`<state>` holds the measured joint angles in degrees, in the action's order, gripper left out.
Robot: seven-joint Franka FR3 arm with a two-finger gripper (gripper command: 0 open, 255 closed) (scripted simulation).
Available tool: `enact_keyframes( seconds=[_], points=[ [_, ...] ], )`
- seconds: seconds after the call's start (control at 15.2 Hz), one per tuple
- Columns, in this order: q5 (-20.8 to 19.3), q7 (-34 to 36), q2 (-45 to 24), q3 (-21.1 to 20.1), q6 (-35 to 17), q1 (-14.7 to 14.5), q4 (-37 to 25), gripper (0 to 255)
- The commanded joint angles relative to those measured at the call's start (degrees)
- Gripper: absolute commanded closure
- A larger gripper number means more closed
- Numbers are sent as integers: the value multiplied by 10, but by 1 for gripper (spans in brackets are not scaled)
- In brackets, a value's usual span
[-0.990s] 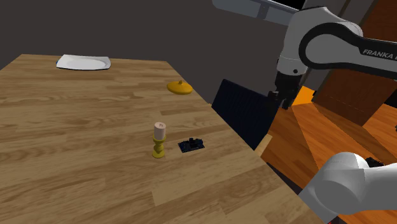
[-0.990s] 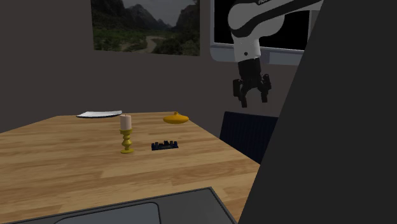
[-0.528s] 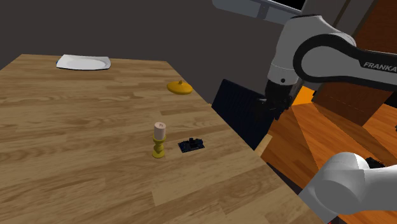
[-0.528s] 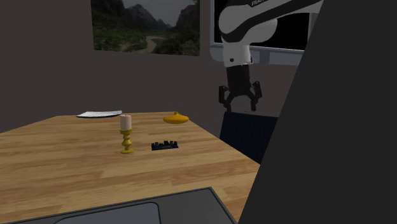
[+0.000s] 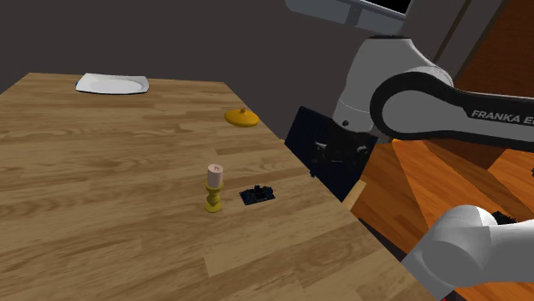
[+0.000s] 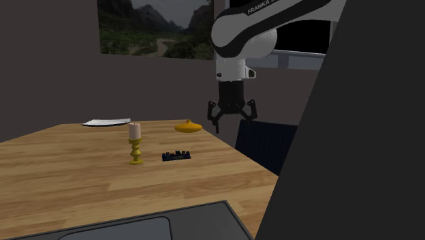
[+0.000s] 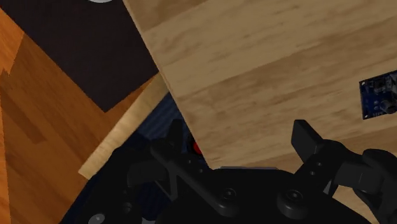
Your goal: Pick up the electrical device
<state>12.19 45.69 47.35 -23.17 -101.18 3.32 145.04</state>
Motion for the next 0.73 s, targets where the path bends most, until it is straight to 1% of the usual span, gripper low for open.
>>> enact_keyframes(
  seconds=[0.0, 0.13, 0.33, 0.53, 0.66],
  points=[
    [24, 65, -22, -40, -33, 9, -10, 0],
    [39, 121, -45, -77, -66, 22, -20, 0],
    [50, 207, -86, -134, -116, 52, -44, 0],
    [47, 295, -133, -196, -162, 93, -77, 0],
    [36, 357, -167, -240, -191, 128, -103, 0]
  ],
)
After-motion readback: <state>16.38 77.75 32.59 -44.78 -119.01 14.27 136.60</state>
